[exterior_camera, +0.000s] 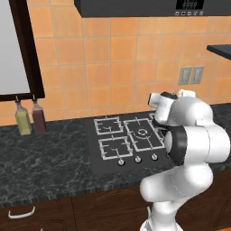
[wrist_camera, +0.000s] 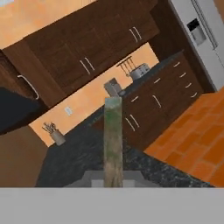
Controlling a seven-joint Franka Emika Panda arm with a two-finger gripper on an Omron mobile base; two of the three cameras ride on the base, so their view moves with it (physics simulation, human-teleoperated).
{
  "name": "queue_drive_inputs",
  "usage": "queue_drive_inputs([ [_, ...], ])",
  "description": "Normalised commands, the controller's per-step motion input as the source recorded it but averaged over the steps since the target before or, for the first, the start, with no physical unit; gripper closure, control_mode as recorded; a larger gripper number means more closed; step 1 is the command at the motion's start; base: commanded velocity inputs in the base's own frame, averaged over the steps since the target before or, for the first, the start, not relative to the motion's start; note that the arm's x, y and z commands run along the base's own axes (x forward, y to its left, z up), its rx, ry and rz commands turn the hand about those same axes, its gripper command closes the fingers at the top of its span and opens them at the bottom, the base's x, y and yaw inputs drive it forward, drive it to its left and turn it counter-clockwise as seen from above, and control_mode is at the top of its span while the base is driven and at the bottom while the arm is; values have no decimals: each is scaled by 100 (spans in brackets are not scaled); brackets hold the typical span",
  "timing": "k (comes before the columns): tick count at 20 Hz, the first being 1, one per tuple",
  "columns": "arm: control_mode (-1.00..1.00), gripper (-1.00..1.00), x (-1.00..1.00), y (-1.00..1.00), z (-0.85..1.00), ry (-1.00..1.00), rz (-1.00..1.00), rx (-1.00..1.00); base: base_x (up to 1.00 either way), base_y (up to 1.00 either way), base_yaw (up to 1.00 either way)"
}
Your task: Put the lemon wedge and broccoli in the pot. Retrieve the spatula and lightly stir the vegetables in the pot.
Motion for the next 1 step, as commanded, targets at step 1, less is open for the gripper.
queue_drive_inputs([
  [1, -100, 100, -32, -13, 54, 21, 14, 0, 0, 0, 0],
])
